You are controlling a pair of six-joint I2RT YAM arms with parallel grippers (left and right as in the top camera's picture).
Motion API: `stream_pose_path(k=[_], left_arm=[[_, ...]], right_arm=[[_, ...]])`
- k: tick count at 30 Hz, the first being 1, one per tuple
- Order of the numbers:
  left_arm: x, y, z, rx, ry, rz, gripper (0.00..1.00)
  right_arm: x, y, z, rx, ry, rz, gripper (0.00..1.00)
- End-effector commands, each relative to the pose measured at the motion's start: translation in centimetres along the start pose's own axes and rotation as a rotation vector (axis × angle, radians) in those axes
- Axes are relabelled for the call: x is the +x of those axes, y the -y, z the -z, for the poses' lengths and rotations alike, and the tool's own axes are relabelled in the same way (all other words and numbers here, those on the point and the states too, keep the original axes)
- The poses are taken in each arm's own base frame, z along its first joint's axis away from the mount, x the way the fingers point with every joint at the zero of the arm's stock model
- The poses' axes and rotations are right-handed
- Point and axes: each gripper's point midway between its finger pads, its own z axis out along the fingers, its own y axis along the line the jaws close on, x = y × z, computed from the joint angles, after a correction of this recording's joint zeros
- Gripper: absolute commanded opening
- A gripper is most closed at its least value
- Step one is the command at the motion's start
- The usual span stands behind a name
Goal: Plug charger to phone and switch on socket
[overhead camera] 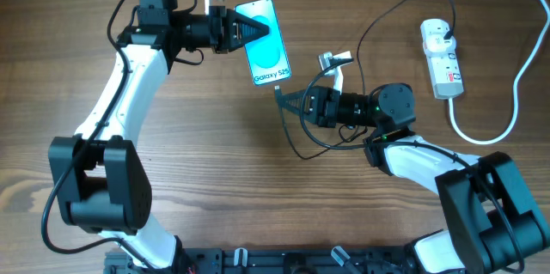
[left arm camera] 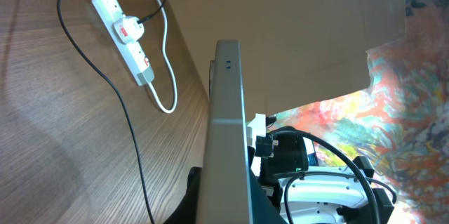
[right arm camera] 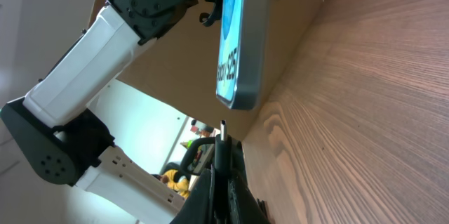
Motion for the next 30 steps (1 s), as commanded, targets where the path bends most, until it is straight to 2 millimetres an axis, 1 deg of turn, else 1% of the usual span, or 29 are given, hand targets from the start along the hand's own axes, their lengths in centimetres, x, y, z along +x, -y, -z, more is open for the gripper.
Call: stream_pose_path(k=[1, 5, 21, 26, 30], left_arm=[[0.5, 0.7, -0.2, 0.042, -0.027, -0.002, 0.04], [0.6, 0.9, -0.2, 0.056, -0.035, -0.002, 0.04], [0.6, 0.9, -0.2, 0.054, -0.034, -0.001, 0.04], [0.5, -0.3, -0.2, -0.007, -0.011, 0.046, 0.04], [0.5, -0.4, -0.2, -0.01, -0.01, 0.047, 0.04]], right_arm=[[0.2, 0.2, -0.2, -0.001, -0.005, 0.011, 0.04], [0.1, 0.2, -0.2, 0.001, -0.001, 0.011, 0.04], [0.0, 0.3, -0.2, 0.003, 0.007, 0.014, 0.04], [0.0, 0.2, -0.2, 0.003, 0.007, 0.015, 0.04], [0.0, 0.3, -0.2, 0.003, 0.008, 0.015, 0.04]])
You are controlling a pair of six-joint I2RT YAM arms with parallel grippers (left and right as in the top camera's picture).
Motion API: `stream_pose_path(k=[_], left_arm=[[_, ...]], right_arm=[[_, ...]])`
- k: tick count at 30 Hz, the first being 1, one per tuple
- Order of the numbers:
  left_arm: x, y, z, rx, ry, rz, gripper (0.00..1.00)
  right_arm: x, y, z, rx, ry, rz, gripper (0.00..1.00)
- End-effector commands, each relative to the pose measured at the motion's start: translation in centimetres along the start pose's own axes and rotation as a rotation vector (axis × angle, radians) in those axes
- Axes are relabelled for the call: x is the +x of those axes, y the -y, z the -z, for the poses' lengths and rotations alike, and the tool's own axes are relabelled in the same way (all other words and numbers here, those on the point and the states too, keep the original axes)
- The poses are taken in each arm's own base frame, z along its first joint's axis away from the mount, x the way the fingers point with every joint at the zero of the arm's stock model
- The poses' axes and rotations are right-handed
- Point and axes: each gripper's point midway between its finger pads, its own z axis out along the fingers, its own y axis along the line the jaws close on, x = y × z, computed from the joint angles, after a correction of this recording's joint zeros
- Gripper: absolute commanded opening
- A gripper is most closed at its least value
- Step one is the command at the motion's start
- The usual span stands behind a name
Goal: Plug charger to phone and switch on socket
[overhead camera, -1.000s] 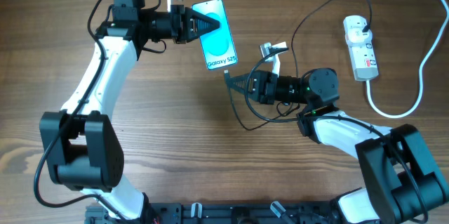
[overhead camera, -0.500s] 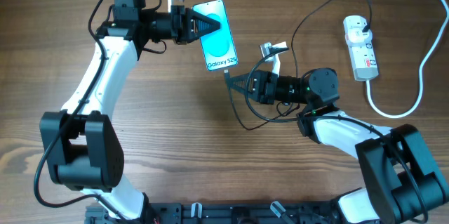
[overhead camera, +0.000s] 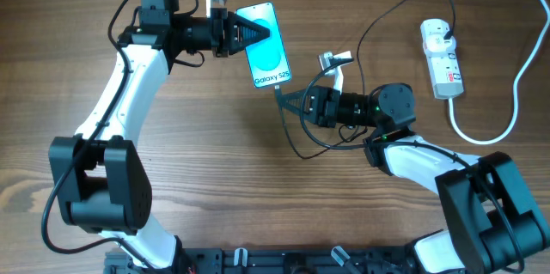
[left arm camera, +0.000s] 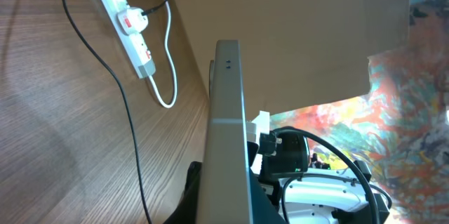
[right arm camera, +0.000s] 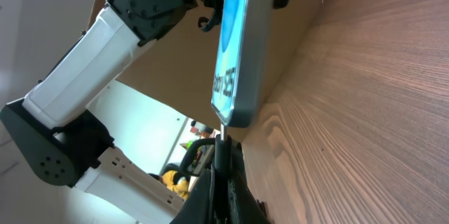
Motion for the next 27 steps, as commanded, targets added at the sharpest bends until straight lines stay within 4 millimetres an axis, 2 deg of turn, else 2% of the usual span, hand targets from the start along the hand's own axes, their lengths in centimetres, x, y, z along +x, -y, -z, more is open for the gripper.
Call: stream_pose_path(k=[1, 9, 12, 27], left_arm=[[0.1, 0.1, -0.2, 0.006, -0.006, -0.008, 0.04], [0.1, 0.1, -0.2, 0.006, -0.006, -0.008, 0.04], [0.1, 0.1, -0.2, 0.006, -0.006, -0.008, 0.04], [0.1, 0.1, -0.2, 0.006, -0.006, -0.009, 0.04]], right_arm=[[0.0, 0.2, -0.2, 0.002, 0.005, 0.014, 0.04], [-0.2, 0.4, -0.2, 0.009, 0.017, 0.01, 0.04], [0.0, 1.5, -0.2, 0.046, 0.016, -0.049, 0.04], [0.6, 0.7, -0.6, 0.014, -0.011, -0.017, 0.04]])
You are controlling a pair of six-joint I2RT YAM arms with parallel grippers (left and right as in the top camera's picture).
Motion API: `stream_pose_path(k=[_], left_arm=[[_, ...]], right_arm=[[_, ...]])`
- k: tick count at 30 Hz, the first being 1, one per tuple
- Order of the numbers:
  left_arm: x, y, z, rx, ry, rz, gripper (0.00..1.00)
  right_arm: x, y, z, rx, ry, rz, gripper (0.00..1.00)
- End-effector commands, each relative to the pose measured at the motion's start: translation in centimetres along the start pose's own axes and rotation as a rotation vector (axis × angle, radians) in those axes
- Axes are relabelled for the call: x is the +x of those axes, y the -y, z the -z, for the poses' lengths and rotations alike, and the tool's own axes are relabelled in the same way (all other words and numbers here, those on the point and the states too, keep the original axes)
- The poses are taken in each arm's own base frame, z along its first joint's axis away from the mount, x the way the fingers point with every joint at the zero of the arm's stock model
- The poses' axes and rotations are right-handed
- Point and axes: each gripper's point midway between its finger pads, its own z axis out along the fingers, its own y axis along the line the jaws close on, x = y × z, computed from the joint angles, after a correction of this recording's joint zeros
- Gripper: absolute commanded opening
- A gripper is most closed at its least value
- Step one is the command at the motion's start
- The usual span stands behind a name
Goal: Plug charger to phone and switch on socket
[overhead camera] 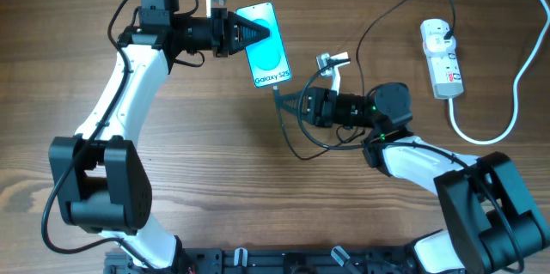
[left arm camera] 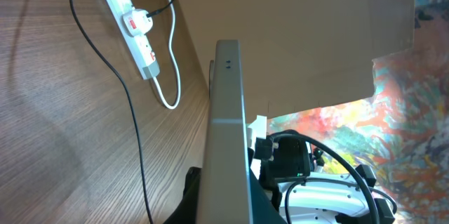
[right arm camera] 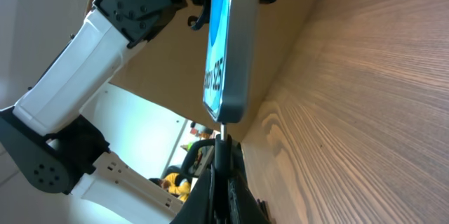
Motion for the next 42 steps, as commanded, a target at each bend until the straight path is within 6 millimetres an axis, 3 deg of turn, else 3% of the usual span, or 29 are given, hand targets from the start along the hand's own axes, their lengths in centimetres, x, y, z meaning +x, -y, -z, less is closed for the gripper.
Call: stream_pose_path(k=[1, 42], left_arm=[[0.2, 0.3, -0.2, 0.02, -0.013, -0.011, 0.04], [0.4, 0.2, -0.2, 0.018, -0.016, -0.012, 0.04]], right_arm=[[0.2, 0.1, -0.2, -0.004, -0.01, 0.018, 0.04], [-0.9, -0.4, -0.4, -0.009, 0.031, 0.043, 0.04]])
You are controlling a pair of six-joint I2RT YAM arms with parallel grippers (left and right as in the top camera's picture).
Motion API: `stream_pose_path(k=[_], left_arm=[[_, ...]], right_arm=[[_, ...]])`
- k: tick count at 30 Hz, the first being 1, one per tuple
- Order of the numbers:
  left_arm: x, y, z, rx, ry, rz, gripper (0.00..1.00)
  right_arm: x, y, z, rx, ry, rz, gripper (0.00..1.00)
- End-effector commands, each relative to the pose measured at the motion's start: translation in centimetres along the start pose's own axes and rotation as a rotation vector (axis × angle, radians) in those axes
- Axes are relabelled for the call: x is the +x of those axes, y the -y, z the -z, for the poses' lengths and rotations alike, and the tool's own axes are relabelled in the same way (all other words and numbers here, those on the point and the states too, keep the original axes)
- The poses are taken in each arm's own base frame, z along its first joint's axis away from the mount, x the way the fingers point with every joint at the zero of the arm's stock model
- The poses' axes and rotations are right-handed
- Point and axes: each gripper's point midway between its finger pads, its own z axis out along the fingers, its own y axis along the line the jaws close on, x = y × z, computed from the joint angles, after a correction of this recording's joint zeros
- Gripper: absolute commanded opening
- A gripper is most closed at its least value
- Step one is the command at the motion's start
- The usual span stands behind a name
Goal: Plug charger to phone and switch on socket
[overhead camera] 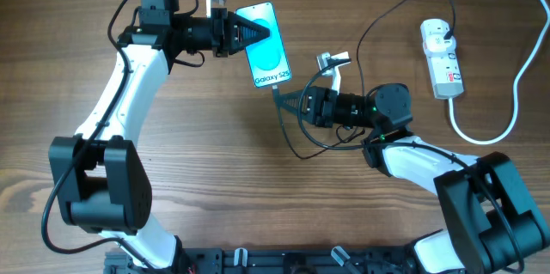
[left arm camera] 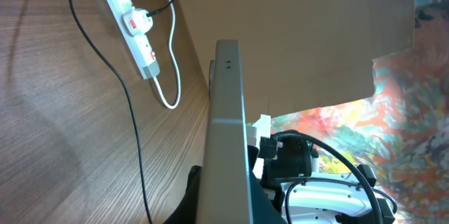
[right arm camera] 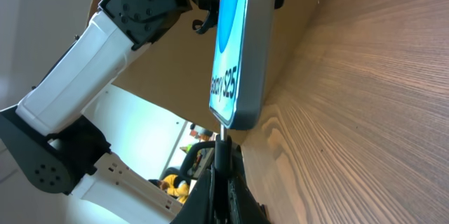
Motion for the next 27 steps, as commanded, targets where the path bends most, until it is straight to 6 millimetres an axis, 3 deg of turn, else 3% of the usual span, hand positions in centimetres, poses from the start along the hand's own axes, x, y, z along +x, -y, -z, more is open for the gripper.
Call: stream_pose_path(k=[1, 27], left_arm=[[0.3, 0.3, -0.2, 0.019, -0.014, -0.016, 0.04], [1.1, 0.6, -1.3, 0.031, -0.046, -0.044, 0.04]], right_arm=[[-0.7, -0.1, -0.4, -0.003, 0.022, 0.026, 0.04], [-1.0, 0.0, -0.4, 0.005, 0.035, 0.026, 0.04]])
